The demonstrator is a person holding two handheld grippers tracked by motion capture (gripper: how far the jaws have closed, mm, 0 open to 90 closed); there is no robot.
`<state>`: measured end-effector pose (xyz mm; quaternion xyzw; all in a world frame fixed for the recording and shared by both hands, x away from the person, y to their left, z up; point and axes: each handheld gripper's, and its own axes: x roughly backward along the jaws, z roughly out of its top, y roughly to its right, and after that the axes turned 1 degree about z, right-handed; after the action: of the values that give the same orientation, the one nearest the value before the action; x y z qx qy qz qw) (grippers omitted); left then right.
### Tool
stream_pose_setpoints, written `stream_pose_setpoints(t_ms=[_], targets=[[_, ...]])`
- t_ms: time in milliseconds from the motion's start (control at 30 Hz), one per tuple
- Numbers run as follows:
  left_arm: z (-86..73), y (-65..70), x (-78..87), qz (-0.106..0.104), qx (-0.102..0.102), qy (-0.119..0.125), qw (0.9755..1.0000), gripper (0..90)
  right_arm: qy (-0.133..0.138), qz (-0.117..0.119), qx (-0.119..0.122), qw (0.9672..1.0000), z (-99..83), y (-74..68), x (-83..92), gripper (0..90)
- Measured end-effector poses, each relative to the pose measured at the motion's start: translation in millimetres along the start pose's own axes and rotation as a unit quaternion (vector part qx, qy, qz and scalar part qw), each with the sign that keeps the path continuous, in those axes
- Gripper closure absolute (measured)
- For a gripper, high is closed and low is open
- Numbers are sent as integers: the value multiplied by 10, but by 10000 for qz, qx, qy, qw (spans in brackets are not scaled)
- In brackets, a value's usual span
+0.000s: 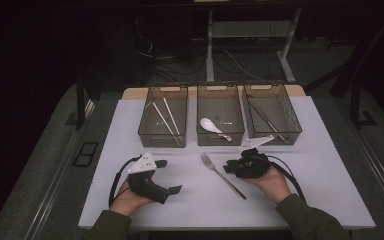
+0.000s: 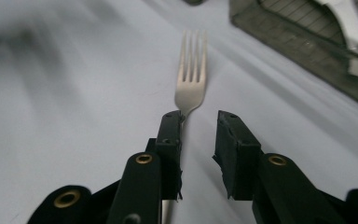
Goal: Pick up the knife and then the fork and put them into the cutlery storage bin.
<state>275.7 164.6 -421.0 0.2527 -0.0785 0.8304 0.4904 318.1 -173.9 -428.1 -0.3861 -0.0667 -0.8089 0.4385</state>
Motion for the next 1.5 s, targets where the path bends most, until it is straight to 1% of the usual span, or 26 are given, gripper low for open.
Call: stream_pose_setpoints(t_ms=[133,267,433,500,567,733,867,1033,1233,1333,1367,1500], targets=[[0,1,4,1,15,5,10000,0,-146,-23,148,9998,0,-74,-116,722],[1,1,7,-5,16,13,10000,0,-230,-81,215,9995,1,-110,-190,738],[1,1,8,-10,14,15,10000,0,-314,-147,305,9989,-4,-139,-249,760],[2,3,9,-9,18,18,10000,0,-366,-244,342,9984,-8,-150,-270,774],[2,4,9,-6,21,20,10000,0,-403,-281,399,9980,-15,-156,-286,785],[3,4,7,-8,15,7,10000,0,-443,-363,530,9970,-19,-196,-292,809],[3,5,8,-7,19,13,10000,0,-459,-339,499,9971,-12,-189,-292,819],[4,7,9,-9,28,21,10000,0,-463,-314,389,9977,-7,-163,-289,847],[6,6,15,-9,33,32,10000,0,-512,-305,430,9973,7,-164,-290,849],[7,2,18,-14,13,49,10000,0,-531,-354,433,9970,21,-160,-272,850],[7,0,20,-12,9,40,10000,0,-496,-328,447,9972,25,-152,-263,850],[7,1,18,-16,11,48,10000,0,-429,-255,373,9981,57,-127,-194,850]])
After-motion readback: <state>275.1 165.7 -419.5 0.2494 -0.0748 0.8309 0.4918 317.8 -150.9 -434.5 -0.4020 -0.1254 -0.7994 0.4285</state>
